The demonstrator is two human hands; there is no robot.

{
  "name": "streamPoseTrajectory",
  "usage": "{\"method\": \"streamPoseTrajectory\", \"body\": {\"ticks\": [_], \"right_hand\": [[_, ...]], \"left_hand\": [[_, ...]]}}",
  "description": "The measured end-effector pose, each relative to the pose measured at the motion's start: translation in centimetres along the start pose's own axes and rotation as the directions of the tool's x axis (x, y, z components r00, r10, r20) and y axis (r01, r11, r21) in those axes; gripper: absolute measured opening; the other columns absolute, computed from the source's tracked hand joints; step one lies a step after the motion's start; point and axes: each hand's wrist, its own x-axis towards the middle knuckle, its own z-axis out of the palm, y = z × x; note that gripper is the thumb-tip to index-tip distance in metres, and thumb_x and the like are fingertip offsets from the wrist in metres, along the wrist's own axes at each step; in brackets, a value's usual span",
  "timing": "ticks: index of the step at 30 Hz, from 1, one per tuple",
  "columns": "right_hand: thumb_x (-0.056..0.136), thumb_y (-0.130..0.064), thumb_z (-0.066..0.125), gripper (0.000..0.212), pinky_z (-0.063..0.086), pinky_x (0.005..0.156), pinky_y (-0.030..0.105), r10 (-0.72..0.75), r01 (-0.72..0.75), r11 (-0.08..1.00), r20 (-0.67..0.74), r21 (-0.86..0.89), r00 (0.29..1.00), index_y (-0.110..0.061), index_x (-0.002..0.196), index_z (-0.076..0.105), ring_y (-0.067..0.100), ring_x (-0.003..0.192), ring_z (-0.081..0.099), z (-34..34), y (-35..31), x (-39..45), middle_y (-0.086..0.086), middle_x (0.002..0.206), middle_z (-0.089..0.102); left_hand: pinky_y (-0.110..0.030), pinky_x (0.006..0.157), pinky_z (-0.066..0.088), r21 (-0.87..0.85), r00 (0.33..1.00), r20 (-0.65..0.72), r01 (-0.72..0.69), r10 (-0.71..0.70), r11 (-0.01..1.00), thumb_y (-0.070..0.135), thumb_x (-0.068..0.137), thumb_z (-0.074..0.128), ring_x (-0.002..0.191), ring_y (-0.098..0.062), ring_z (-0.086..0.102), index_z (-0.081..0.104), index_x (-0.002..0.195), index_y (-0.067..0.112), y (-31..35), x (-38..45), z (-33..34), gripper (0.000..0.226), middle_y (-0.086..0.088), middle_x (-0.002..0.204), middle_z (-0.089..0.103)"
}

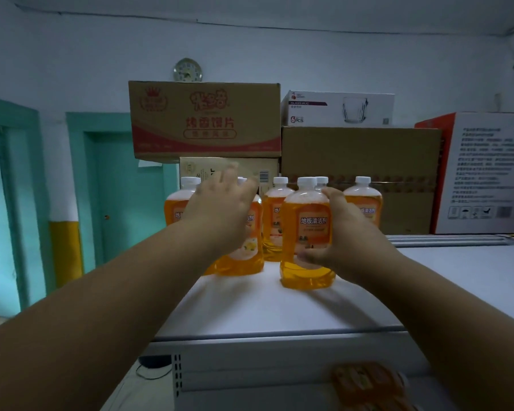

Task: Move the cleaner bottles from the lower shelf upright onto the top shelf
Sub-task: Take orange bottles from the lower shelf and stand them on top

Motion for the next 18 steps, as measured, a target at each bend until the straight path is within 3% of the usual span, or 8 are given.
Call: {"method": "streamPoseTrajectory", "body": {"ticks": [2,3,5,7,8,12,18], "right_hand": [[0.063,-0.043,0.089,0.116,0.054,0.088,0.042,0.011,-0.010,1.000,0.053,-0.024,0.999,-0.039,0.146,0.009,0.025,0.118,0.055,-0.3,-0.1,0.3,0.001,0.138,0.047],[0.063,-0.041,0.090,0.117,0.054,0.087,0.040,0.015,-0.013,0.999,0.068,-0.035,0.998,-0.037,0.147,0.009,0.024,0.117,0.056,-0.4,-0.1,0.5,0.001,0.138,0.048],[0.063,-0.039,0.090,0.118,0.053,0.086,0.039,0.021,-0.017,0.998,0.073,-0.061,0.997,-0.033,0.148,0.008,0.025,0.115,0.057,-0.3,-0.3,1.0,0.004,0.136,0.050],[0.065,-0.038,0.089,0.116,0.055,0.087,0.040,0.025,-0.020,0.997,0.067,-0.079,0.997,-0.031,0.148,0.008,0.026,0.113,0.058,0.4,-0.5,1.5,0.006,0.135,0.051],[0.067,-0.037,0.088,0.115,0.055,0.088,0.042,0.029,-0.024,0.996,0.065,-0.081,0.997,-0.030,0.149,0.008,0.027,0.114,0.058,0.8,-0.7,1.8,0.008,0.135,0.051],[0.070,-0.037,0.086,0.115,0.054,0.092,0.047,0.046,-0.043,0.997,0.053,-0.056,0.997,-0.031,0.151,0.005,0.030,0.119,0.055,2.3,-1.0,3.1,0.010,0.138,0.047],[0.072,-0.042,0.084,0.119,0.054,0.091,0.044,0.054,-0.053,0.995,0.006,-0.079,0.999,-0.035,0.152,-0.004,0.030,0.118,0.055,3.8,-1.0,3.6,0.010,0.141,0.042]], "left_hand": [[-0.042,0.098,0.042,-0.048,0.978,-0.199,-0.065,0.054,0.997,0.032,0.083,0.067,0.118,-0.027,0.046,0.048,0.133,0.024,1.2,-1.7,-0.1,0.054,-0.010,0.135,0.049],[-0.039,0.092,0.044,-0.109,0.976,-0.206,-0.098,0.074,0.989,0.033,0.082,0.064,0.108,-0.023,0.047,0.051,0.126,0.025,2.0,-2.7,0.1,0.046,-0.006,0.124,0.054],[-0.034,0.088,0.046,-0.283,0.996,0.029,-0.077,0.089,0.956,0.046,0.083,0.061,0.100,-0.016,0.045,0.049,0.118,0.031,3.6,-4.7,0.7,0.040,0.004,0.113,0.053],[-0.034,0.089,0.045,-0.366,0.935,0.336,0.024,0.108,0.930,0.062,0.086,0.055,0.105,-0.014,0.046,0.050,0.121,0.034,4.7,-5.9,1.8,0.045,0.009,0.118,0.053],[-0.035,0.090,0.045,-0.375,0.905,0.410,0.049,0.118,0.926,0.067,0.087,0.052,0.107,-0.014,0.046,0.052,0.122,0.034,4.9,-6.2,2.3,0.048,0.008,0.120,0.054],[-0.037,0.090,0.044,-0.385,0.886,0.448,0.075,0.116,0.920,0.073,0.087,0.045,0.109,-0.015,0.044,0.055,0.120,0.034,5.0,-6.3,2.9,0.052,0.007,0.120,0.054],[-0.037,0.087,0.042,-0.368,0.899,0.427,0.073,0.099,0.927,0.073,0.086,0.042,0.104,-0.014,0.042,0.055,0.108,0.036,5.4,-6.6,3.4,0.045,0.008,0.112,0.052]]}}
